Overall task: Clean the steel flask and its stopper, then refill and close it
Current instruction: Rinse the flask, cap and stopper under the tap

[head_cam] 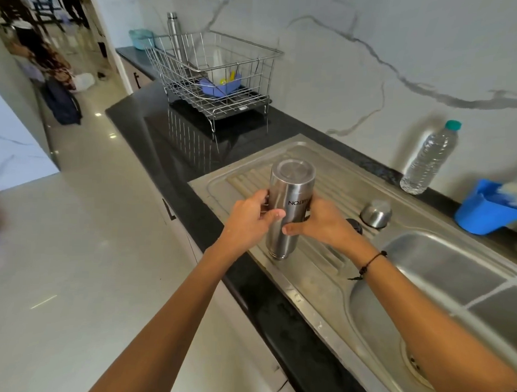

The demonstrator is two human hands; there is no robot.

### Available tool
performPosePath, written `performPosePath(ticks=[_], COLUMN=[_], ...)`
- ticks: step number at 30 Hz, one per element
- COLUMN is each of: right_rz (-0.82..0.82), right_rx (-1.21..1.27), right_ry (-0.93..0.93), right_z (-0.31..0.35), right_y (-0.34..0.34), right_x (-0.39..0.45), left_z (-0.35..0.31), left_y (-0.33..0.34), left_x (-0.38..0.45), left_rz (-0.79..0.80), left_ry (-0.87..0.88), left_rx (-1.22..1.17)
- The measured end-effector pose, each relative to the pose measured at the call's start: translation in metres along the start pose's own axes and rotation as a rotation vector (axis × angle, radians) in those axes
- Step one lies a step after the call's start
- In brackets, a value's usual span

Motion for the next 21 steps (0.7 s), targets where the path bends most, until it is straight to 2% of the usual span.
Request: performPosePath(ticks=[4,9,14,21], right_rz=[0.033,0.083,0.12,0.044], right_rx=[-0.008,-0.02,-0.081,-0.488], right_ry=[0.015,0.035,0.056,0.256], right_z=[-0.001,-0.001,-0.008,-0.056], right_y=[0.002,0.002,-0.008,-0.046], right_x=[0.001,-0.003,-0.017,-0.041], left_z=[0.001,0.007,0.011,-0.02], left_y=[0.001,0.007,0.017,0.077], left_x=[0.0,-0.008,-0.033,-0.046], left_rz=[0.03,0.141,0.074,0.297], left_ry=[-0.012,-0.1,-0.181,0.087], left_rx=[-0.003,0.052,0.202,0.365])
Point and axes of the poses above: each hand's wrist, its own x-axis towards the middle knuckle, its own y-axis out of the palm, z = x × y, the point moved 3 cm from there along x, towards the middle knuckle, and after that the axes turned 4 degrees about y, right-handed, at the moved point
